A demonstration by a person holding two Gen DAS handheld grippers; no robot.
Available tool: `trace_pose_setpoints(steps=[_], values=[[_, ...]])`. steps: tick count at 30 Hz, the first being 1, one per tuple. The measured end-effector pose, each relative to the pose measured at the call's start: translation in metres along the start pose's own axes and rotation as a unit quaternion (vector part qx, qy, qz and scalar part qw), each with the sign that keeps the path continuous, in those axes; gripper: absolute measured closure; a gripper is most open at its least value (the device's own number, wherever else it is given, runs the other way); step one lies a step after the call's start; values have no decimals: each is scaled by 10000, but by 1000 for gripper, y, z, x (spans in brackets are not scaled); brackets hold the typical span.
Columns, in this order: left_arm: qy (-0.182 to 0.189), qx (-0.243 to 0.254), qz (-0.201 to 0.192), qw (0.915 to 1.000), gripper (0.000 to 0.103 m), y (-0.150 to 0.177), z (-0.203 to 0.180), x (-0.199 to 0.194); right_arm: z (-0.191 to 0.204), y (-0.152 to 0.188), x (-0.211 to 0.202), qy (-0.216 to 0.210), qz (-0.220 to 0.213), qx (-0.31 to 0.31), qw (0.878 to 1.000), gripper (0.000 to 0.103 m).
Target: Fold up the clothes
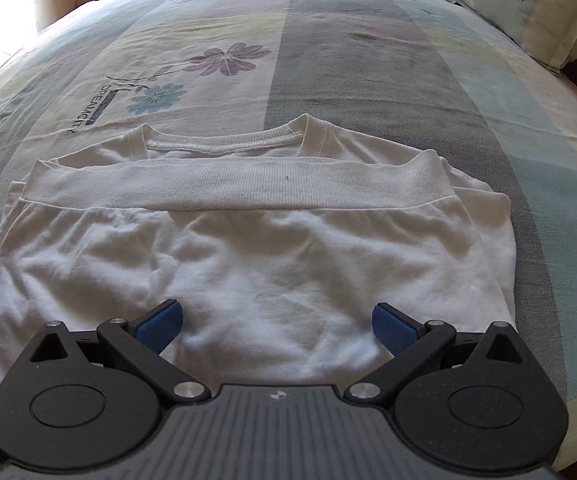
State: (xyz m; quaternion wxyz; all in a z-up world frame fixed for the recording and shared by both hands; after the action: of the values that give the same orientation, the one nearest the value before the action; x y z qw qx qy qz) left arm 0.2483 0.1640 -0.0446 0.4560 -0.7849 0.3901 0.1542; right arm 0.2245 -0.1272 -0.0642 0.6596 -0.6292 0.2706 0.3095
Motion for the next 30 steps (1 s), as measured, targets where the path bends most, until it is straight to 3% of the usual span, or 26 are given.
trace_pose_setpoints(steps=[7, 12, 22, 25, 27, 30], values=[[-269, -477, 325, 9980, 5, 30, 18, 0, 10, -22, 10, -234, -83, -101, 9996, 0], [129, -584, -24, 9982, 5, 30, 7, -23, 13, -22, 8, -232, -63, -305, 9992, 0], [160, -788, -33, 9968, 5, 39, 9, -19, 22, -24, 4, -335, -98, -794, 9962, 0], [231, -606, -118, 9978, 4, 36, 3, -20, 21, -24, 4, -392, -83, -756, 9963, 0], [129, -694, 59, 9975, 4, 44, 7, -10, 24, -26, 4, -496, -92, -681, 9964, 0], [64, -745, 28, 9972, 4, 47, 7, -7, 32, -26, 6, -620, -67, -720, 9955, 0]])
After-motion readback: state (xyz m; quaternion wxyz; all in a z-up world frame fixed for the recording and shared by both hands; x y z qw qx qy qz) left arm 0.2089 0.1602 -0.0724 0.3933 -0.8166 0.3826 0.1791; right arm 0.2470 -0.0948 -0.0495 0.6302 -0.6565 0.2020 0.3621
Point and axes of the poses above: each gripper's, at about its wrist camera, not at the fingertips, and x roughly the way its jaws point, z to its left, y to its underside, the point moved 4 cm from there along x, roughly the way its jaws point, and after that the axes turned 10 degrees about -z, right-handed, at the moved point
